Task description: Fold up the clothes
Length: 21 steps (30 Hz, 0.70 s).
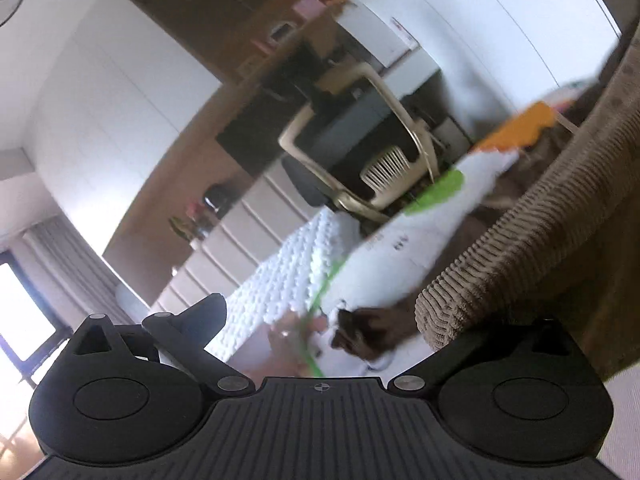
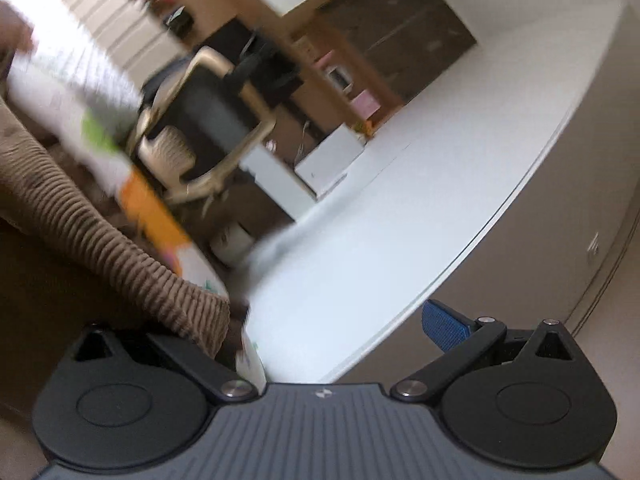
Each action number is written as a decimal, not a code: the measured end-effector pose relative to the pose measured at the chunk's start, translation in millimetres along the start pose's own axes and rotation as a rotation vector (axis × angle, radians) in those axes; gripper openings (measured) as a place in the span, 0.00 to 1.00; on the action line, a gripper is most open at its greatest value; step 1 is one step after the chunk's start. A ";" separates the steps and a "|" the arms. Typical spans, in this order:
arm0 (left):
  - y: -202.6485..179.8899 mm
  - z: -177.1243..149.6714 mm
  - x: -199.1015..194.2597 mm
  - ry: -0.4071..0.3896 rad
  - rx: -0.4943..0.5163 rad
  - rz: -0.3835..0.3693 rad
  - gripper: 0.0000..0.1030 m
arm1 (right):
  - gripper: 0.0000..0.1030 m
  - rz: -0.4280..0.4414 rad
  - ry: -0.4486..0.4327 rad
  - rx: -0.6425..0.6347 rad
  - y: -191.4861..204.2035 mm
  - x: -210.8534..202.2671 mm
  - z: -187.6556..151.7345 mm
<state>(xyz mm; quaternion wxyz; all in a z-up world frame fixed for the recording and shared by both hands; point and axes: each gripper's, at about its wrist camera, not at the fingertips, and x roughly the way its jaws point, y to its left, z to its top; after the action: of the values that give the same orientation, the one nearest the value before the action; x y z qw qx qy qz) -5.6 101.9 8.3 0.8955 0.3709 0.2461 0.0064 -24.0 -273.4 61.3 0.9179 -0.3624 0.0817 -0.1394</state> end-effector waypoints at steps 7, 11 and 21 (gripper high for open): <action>3.1 -5.8 -17.0 0.011 0.070 -0.135 1.00 | 1.00 0.335 0.078 -0.180 3.0 -26.9 -48.1; -22.1 -40.0 -23.6 0.103 0.134 -0.382 1.00 | 1.00 0.569 0.113 -0.236 14.2 -48.2 -77.4; 46.0 -10.0 23.8 0.117 -0.320 -0.535 1.00 | 1.00 0.718 -0.018 0.098 -34.4 -32.8 -57.6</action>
<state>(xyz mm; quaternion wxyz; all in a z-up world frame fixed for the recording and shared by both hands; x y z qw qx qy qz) 18.6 146.5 22.5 0.8967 0.1464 0.3820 -0.1692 -76.3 -324.1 44.9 0.9254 -0.2673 0.1889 0.1913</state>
